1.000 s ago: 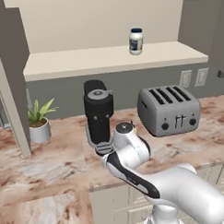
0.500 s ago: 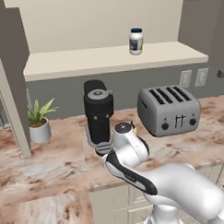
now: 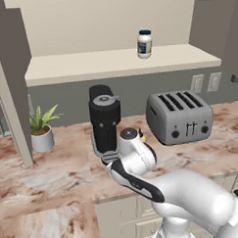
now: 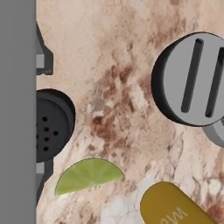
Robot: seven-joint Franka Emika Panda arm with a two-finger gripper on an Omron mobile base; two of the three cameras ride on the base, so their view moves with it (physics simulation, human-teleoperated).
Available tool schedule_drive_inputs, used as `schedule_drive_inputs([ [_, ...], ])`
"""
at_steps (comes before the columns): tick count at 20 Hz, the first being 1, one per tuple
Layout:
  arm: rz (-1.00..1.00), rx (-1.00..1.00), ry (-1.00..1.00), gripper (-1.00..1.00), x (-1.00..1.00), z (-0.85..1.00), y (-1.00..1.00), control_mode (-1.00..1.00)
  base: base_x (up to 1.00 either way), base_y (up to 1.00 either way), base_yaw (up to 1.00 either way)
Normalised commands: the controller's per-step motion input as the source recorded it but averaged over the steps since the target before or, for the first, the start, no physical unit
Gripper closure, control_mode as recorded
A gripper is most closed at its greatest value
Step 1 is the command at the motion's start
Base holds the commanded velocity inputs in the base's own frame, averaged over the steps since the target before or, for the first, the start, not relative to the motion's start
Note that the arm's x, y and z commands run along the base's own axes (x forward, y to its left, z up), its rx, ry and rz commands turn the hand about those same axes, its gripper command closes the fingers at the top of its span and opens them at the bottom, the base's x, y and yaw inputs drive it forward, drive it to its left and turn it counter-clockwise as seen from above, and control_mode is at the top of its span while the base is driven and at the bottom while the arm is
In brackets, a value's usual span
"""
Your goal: There are various items on the counter. Only move the condiments/shakers into the cabinet.
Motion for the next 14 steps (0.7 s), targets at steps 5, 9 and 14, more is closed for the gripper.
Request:
schedule_drive_inputs([
  [5, -0.05, 0.00, -0.05, 1.00, -0.14, 0.67, 0.00, -1.00, 0.00, 0.00, 0.00],
  [9, -0.09, 0.00, -0.16, 1.00, -0.30, 1.00, 0.00, -1.00, 0.00, 0.00, 0.00],
  [14, -0.05, 0.00, -0.27, 1.00, -0.29, 1.00, 0.00, -1.00, 0.00, 0.00, 0.00],
])
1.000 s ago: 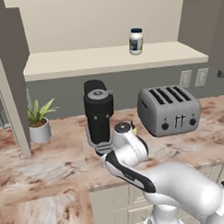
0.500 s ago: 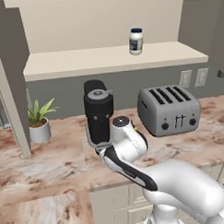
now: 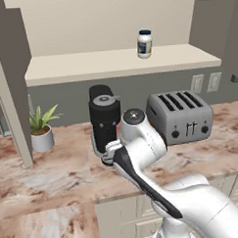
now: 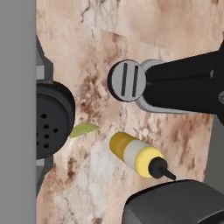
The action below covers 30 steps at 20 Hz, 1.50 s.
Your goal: There are various items on the counter. Only move the condiments/shakers into the cabinet.
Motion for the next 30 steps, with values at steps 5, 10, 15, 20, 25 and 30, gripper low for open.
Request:
schedule_drive_inputs([
  [5, -0.01, 0.00, -0.27, 1.00, -0.09, 1.00, 0.00, -1.00, 0.00, 0.00, 0.00],
  [10, 0.00, 0.00, -0.15, 1.00, 0.00, 1.00, 0.00, -1.00, 0.00, 0.00, 0.00],
  [15, 0.00, 0.07, -0.03, 1.00, 0.02, 1.00, -0.09, -1.00, 0.00, 0.00, 0.00],
  [20, 0.00, 0.17, 0.02, 1.00, 0.02, 1.00, -0.26, -1.00, 0.00, 0.00, 0.00],
  [25, 0.02, 0.10, -0.04, 1.00, -0.06, 0.58, -0.09, -1.00, 0.00, 0.00, 0.00],
  [30, 0.00, 0.00, -0.03, 1.00, 0.00, 0.32, 0.00, -1.00, 0.00, 0.00, 0.00],
])
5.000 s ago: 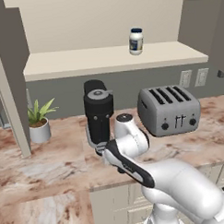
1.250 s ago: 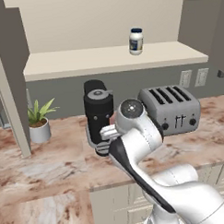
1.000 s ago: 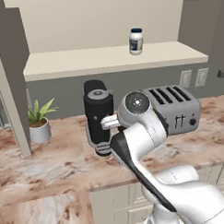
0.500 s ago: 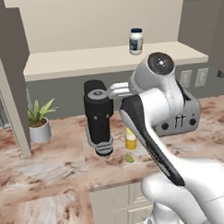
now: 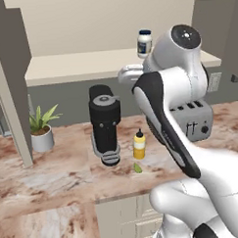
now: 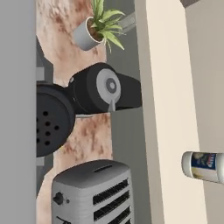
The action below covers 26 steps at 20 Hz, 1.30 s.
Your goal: There are various items on the counter. Only move the condiments/shakers into the cabinet.
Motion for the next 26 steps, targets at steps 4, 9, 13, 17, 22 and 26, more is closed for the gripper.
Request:
schedule_drive_inputs([
  [4, 0.00, 0.00, -0.05, 1.00, 0.04, 0.78, 0.01, -1.00, 0.00, 0.00, 0.00],
  [9, 0.00, 0.00, -0.10, 1.00, 0.03, 0.88, 0.00, -1.00, 0.00, 0.00, 0.00],
  [13, 0.00, -0.08, -0.07, 1.00, 0.44, 0.06, 0.00, -1.00, 0.00, 0.00, 0.00],
  [17, 0.00, -0.06, 0.00, 1.00, 0.50, -0.16, 0.00, -1.00, 0.00, 0.00, 0.00],
  [22, 0.00, -0.07, 0.00, 1.00, 0.38, -0.25, 0.00, -1.00, 0.00, 0.00, 0.00],
  [26, 0.00, -0.06, 0.00, 1.00, 0.24, -0.21, 0.00, -1.00, 0.00, 0.00, 0.00],
])
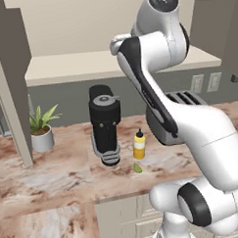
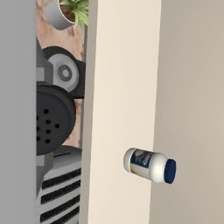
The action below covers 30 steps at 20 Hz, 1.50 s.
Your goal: There are various items on the counter. Only move the condiments/shakers into the cabinet.
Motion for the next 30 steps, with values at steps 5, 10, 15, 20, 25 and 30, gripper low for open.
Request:
schedule_drive_inputs([
  [5, 0.00, 0.00, 0.00, 1.00, 0.28, 0.00, 0.00, -1.00, 0.00, 0.00, 0.00],
  [10, 0.00, 0.00, 0.00, 1.00, 0.37, -0.03, -0.02, -1.00, 0.00, 0.00, 0.00],
  [15, 0.00, 0.00, 0.00, 1.00, 0.34, -0.17, 0.00, -1.00, 0.00, 0.00, 0.00],
  [20, 0.00, 0.00, 0.00, 1.00, 0.38, -0.33, 0.00, -1.00, 0.00, 0.00, 0.00],
  [25, 0.00, 0.00, 0.00, 1.00, 0.41, -0.26, 0.00, -1.00, 0.00, 0.00, 0.00],
  [30, 0.00, 0.00, 0.00, 1.00, 0.55, -0.11, 0.00, -1.00, 0.00, 0.00, 0.00],
])
